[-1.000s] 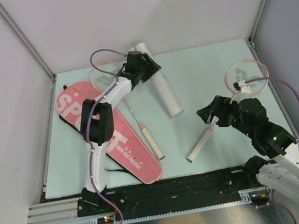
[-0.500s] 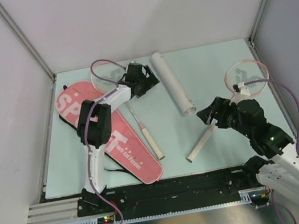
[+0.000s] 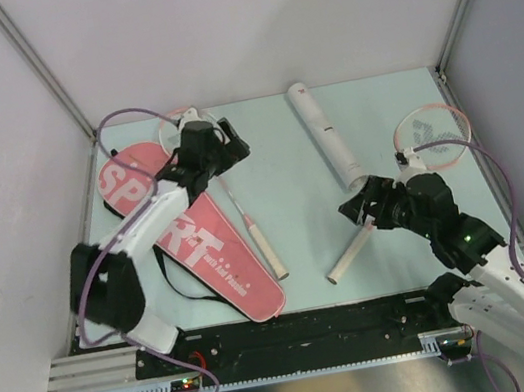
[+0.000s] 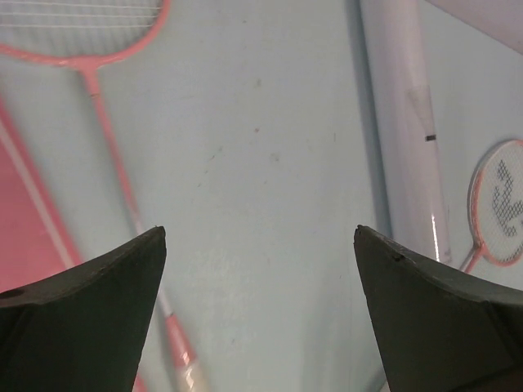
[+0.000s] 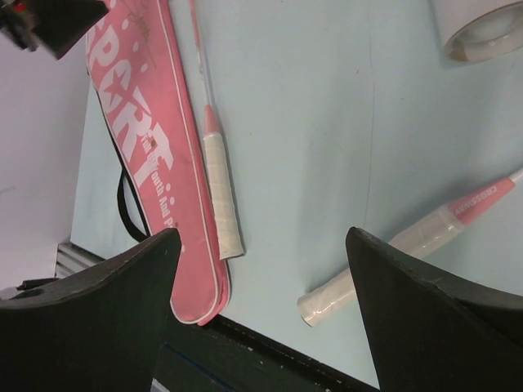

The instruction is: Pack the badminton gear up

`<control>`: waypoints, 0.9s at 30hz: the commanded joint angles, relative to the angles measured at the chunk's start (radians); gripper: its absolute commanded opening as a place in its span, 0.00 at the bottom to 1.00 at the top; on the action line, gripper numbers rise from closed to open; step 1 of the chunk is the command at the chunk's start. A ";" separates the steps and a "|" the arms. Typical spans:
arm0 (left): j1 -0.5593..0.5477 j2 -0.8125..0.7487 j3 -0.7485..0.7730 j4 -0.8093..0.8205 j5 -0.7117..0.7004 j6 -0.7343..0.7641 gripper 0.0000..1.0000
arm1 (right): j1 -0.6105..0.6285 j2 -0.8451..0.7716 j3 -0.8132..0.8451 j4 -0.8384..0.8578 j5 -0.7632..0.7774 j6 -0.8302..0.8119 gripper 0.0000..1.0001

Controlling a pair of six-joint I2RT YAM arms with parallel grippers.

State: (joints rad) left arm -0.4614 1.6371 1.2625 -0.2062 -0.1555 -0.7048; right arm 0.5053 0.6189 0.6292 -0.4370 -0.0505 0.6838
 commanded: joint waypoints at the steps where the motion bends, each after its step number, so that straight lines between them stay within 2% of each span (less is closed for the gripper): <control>1: 0.007 -0.220 -0.118 -0.089 -0.070 0.063 1.00 | 0.022 0.001 -0.005 0.013 -0.036 -0.005 0.87; 8: 0.033 -0.551 -0.316 -0.194 -0.174 0.105 1.00 | 0.091 0.067 -0.006 0.043 0.026 0.034 0.82; 12: 0.097 -0.676 -0.396 -0.267 -0.132 0.151 1.00 | 0.188 0.153 -0.005 0.111 0.080 0.062 0.75; 15: 0.134 -0.750 -0.450 -0.307 -0.139 0.121 1.00 | 0.281 0.222 -0.006 0.164 0.155 0.074 0.70; 20: 0.208 -0.870 -0.552 -0.314 -0.149 0.067 1.00 | 0.393 0.422 0.012 0.274 0.192 0.098 0.64; 27: 0.269 -0.950 -0.664 -0.392 -0.133 -0.089 0.98 | 0.544 0.728 0.165 0.367 0.349 0.050 0.62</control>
State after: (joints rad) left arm -0.2146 0.7158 0.6350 -0.5488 -0.2775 -0.6853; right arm 0.9886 1.2324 0.6666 -0.1852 0.1684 0.7605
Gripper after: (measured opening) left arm 0.983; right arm 0.618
